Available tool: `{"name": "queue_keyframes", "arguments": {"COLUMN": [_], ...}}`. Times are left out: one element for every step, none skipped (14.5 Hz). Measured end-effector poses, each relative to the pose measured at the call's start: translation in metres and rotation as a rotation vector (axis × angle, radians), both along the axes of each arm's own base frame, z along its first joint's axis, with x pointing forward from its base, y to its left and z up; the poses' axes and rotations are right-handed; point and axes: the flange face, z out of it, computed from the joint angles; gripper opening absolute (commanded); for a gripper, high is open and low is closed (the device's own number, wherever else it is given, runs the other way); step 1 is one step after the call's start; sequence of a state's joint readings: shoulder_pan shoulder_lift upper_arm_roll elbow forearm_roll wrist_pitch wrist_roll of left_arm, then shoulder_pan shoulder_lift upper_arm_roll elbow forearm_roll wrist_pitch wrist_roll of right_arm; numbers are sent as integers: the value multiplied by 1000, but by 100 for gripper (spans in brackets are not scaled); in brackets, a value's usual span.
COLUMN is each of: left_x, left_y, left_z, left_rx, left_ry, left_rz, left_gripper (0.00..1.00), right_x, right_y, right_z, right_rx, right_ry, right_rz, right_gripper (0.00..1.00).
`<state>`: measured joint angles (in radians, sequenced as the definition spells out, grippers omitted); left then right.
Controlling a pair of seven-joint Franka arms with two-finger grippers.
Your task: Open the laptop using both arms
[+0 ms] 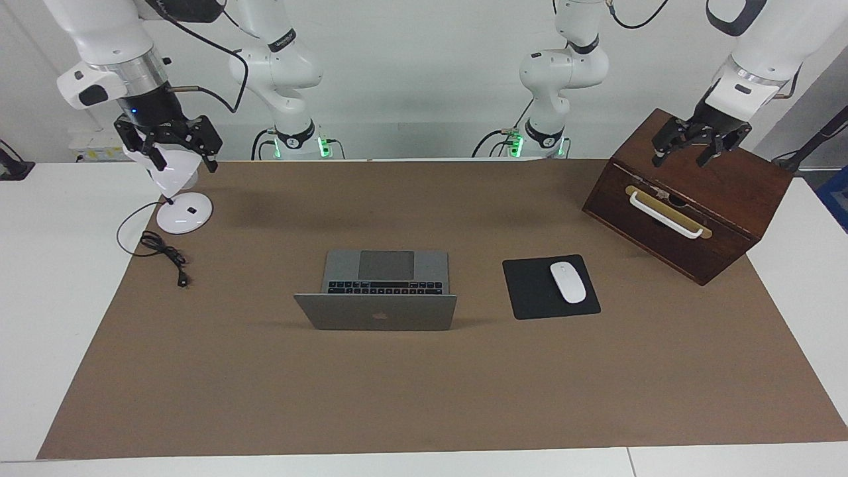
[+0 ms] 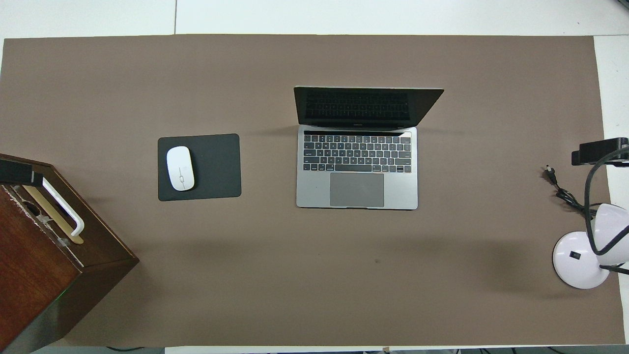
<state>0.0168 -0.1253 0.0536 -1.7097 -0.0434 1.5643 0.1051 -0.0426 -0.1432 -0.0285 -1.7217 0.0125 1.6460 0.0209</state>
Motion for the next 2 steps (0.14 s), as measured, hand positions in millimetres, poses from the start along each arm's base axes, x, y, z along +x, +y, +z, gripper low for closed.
{"name": "queue_keyframes", "arguments": {"left_x": [0,0], "left_y": [0,1], "left_z": [0,1], "left_rx": [0,1], "left_ry": [-1,-1], "left_rz": [1,1], "left_gripper": [100,100], "right_x": [0,0], "right_y": [0,0], "right_z": [0,0], "right_rx": [0,0], "right_ry": [0,0], "right_rz": [0,0], "right_gripper": [100,100]}}
